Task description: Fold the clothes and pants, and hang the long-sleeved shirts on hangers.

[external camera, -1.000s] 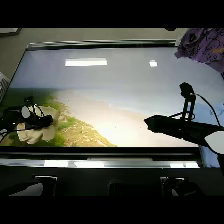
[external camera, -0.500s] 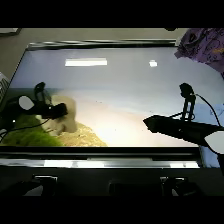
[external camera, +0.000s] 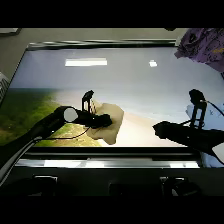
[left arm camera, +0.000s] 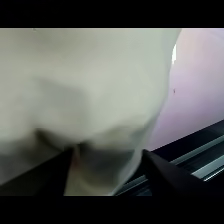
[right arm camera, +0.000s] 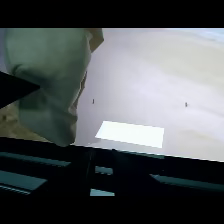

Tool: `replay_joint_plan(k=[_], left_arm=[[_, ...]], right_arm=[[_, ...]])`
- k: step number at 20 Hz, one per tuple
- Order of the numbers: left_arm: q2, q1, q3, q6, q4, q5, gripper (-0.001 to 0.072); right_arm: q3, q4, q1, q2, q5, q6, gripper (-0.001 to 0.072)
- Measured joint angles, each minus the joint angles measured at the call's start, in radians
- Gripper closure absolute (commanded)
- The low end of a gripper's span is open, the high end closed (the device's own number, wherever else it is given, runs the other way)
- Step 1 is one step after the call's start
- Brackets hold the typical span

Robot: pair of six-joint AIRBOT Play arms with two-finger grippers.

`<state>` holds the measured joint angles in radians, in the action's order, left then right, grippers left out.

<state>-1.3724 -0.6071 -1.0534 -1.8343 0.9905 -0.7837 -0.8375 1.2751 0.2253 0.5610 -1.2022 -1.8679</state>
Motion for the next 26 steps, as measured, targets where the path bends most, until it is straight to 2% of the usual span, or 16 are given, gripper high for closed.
replay_joint_plan(k=[4,5,7,9,11,14,18,22,23,26], left_arm=[[0.043,0.137,-0.050,0.080,-0.009,-0.051,0.0096],[0.063,0.189,-0.064,0.105,-0.009,-0.060,0.0096],[0.099,0.297,-0.087,0.140,-0.012,-0.063,0.0096],[0.120,0.393,-0.099,0.161,-0.013,-0.054,0.0096],[0.130,0.470,-0.105,0.173,-0.014,-0.044,0.0097],[0.138,0.541,-0.110,0.178,-0.015,-0.034,0.0096],[0.141,0.574,-0.112,0.180,-0.016,-0.035,0.0094],[0.141,0.584,-0.112,0.182,-0.016,-0.048,0.0094],[0.140,0.585,-0.112,0.182,-0.016,-0.053,0.0093],[0.126,0.593,-0.112,0.182,-0.016,-0.074,0.0094]], right_arm=[[0.013,0.169,-0.023,0.036,-0.022,-0.196,0.0286],[0.029,0.166,-0.039,0.064,-0.007,-0.224,0.0285],[0.090,0.039,-0.065,0.143,0.080,-0.216,0.0262],[0.170,-0.193,-0.068,0.248,0.191,-0.101,0.0235],[0.232,-0.430,-0.046,0.367,0.285,0.072,0.0230],[0.273,-0.684,0.012,0.517,0.410,0.285,0.0230],[0.291,-0.861,0.103,0.650,0.560,0.431,0.0230],[0.295,-0.929,0.182,0.716,0.668,0.481,0.0231],[0.295,-0.946,0.199,0.723,0.692,0.485,0.0283],[0.295,-0.962,0.249,0.737,0.777,0.504,0.0656]])
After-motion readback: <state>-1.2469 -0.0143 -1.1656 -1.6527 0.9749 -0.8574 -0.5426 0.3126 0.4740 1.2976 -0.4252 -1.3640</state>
